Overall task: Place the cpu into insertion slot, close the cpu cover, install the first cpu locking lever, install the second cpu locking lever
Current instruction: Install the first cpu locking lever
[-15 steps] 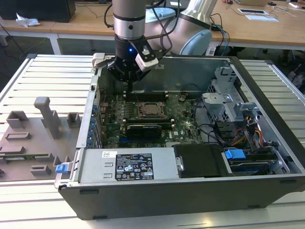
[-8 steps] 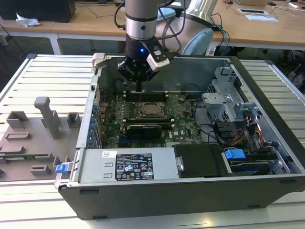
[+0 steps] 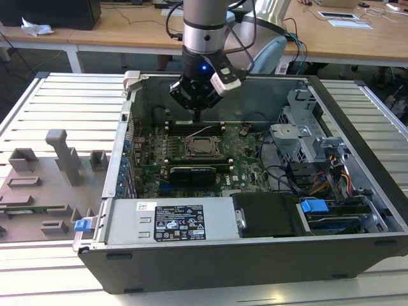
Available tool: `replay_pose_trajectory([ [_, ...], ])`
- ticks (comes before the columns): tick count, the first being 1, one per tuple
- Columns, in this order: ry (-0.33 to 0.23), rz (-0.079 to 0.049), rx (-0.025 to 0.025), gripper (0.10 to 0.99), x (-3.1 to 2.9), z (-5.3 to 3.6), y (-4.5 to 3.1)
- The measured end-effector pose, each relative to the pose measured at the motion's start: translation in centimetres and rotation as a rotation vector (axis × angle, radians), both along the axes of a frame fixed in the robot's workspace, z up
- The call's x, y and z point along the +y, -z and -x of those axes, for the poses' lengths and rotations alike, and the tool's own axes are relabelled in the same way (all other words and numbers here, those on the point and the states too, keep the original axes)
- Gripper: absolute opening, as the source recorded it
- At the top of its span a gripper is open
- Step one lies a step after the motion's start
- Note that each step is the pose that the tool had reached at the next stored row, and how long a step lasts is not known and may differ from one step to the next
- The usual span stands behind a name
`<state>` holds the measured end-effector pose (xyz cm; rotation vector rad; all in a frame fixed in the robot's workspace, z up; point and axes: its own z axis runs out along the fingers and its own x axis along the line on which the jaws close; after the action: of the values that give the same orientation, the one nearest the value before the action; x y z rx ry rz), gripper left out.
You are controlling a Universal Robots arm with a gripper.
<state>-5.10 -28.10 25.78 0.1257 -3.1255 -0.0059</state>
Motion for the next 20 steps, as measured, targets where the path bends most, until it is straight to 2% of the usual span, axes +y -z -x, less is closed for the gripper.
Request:
replay_pose_trajectory([
  [5, 0.0, 0.0, 0.0029, 0.106, 0.0, -1.53, 0.01],
  [6, 0.0, -0.006, 0.0034, 0.106, 0.0, -1.75, 0.04],
  [8, 0.0, -0.009, 0.0034, 0.106, -0.48, -1.63, 0.1],
  [12, 0.0, -0.013, 0.0033, 0.106, -0.7, -1.59, 0.34],
  [15, 0.0, -0.019, 0.0034, 0.106, -0.73, -1.59, 0.72],
  [17, 0.0, -0.036, 0.0034, 0.106, -0.74, -1.42, 1.02],
  [20, 0.0, -0.054, 0.0034, 0.106, -0.75, -0.64, 1.22],
])
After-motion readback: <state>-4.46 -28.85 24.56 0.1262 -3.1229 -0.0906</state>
